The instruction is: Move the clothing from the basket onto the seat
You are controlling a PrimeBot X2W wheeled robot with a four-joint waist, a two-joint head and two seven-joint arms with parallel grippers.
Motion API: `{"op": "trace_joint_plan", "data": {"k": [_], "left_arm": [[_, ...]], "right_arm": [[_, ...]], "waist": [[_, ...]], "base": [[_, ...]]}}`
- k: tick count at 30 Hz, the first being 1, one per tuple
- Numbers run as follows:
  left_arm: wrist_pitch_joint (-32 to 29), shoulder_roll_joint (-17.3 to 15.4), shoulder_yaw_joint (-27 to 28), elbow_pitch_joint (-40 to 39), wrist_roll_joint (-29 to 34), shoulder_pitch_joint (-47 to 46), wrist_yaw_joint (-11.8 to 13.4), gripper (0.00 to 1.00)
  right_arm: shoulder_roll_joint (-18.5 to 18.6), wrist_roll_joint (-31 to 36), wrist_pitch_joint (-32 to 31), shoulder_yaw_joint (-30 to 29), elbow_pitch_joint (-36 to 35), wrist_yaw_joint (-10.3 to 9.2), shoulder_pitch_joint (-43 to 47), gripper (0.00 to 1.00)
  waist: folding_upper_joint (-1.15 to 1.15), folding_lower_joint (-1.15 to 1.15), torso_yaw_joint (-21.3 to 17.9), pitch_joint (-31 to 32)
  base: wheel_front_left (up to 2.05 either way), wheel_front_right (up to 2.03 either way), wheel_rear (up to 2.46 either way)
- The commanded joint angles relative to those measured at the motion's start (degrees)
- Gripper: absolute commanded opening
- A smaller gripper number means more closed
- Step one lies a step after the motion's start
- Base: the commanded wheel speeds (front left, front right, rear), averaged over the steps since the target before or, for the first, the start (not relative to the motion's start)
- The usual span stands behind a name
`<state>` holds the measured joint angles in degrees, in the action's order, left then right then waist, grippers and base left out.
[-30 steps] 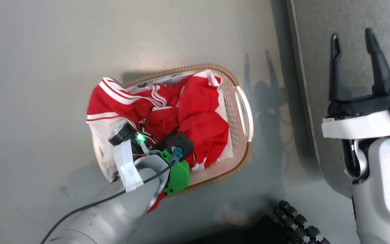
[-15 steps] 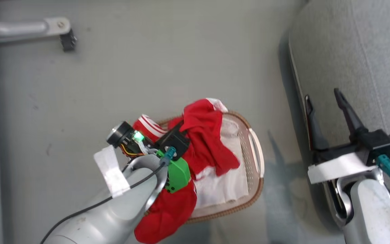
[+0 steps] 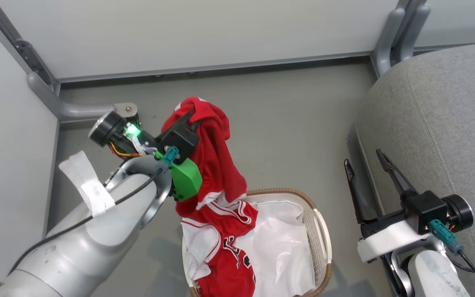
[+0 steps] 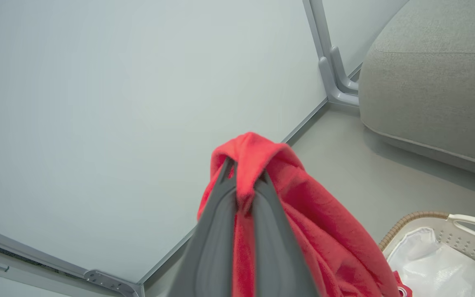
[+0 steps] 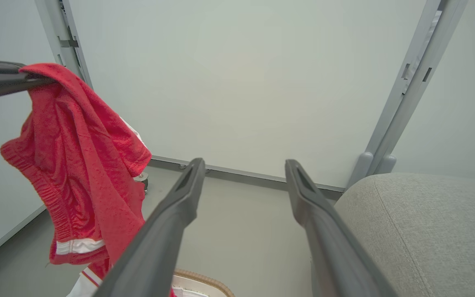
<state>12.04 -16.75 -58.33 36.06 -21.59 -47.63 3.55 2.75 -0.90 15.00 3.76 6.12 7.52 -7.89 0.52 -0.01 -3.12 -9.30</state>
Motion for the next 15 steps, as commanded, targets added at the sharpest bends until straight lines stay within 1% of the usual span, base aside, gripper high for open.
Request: {"op": "trace_joint_plan", "data": {"k": [1, 6, 9, 15], "left_arm": [[-0.76, -0.94, 0.33, -1.37, -0.07, -1.41, 0.12, 0.0], [-3.24, -3.27, 1.19, -5.8, -0.25, -4.14, 0.05, 0.0], [-4.41, -4.43, 1.78, -8.06, -0.42, -5.47, 0.49, 0.0], [-6.93, -5.16, 1.59, -10.8, -0.75, -6.82, 0.29, 0.0]], "right_arm": [[0.25, 0.14, 0.28, 0.52, 0.02, -0.06, 0.67, 1.0], [0.23, -0.33, 0.28, 2.73, 0.5, -0.05, -0.1, 1.0], [0.23, -0.65, 0.28, 4.59, 0.66, -0.05, -1.02, 1.0], [0.22, -1.25, 0.28, 8.06, 1.22, -0.05, -2.41, 1.0]], "waist": [[-0.52, 0.01, 0.99, 3.77], [-0.52, 0.01, 0.68, 4.94], [-0.52, 0.01, 0.41, 5.7], [-0.52, 0.01, 0.28, 7.2]], "base": [[0.0, 0.0, 0.0], [0.0, 0.0, 0.0], [0.0, 0.0, 0.0], [0.0, 0.0, 0.0]]}}
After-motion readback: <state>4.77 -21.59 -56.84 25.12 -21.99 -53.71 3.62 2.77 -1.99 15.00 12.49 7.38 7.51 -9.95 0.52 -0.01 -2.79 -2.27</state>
